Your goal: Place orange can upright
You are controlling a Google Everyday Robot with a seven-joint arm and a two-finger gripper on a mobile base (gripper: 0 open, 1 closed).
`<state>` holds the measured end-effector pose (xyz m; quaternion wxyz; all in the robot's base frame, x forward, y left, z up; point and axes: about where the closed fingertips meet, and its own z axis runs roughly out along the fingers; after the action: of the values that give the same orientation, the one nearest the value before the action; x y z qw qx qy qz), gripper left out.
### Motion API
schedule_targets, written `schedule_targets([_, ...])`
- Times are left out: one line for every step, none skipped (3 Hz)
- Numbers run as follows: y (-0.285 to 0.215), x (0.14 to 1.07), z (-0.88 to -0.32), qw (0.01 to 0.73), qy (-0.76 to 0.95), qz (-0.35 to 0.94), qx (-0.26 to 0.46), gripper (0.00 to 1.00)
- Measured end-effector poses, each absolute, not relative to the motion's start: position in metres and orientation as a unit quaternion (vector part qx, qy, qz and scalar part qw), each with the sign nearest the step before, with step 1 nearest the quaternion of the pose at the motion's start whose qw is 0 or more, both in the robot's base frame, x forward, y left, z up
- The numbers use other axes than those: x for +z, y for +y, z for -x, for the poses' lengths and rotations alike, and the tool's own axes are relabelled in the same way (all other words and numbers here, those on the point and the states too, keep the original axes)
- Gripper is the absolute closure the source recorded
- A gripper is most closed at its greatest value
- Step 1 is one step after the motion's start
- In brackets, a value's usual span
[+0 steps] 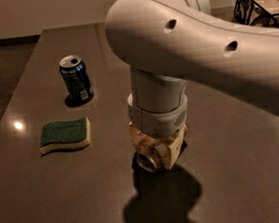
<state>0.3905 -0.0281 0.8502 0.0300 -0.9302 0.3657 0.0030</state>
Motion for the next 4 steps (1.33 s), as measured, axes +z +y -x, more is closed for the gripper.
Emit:
schedule_targets([-0.031, 0.867, -0.405, 0.056, 0.422, 0.904, 0.043, 0.93])
schedule_targets([-0.033, 0.897, -0.425, 0.121, 0.493, 0.854, 0.113, 1.0])
schedule_targets([-0.03, 0.92, -0.43, 0.192, 0.539, 0.8, 0.181, 1.0])
schedule_targets([-0.023, 0.935, -0.426, 0.261, 0.562, 0.747, 0.241, 1.0])
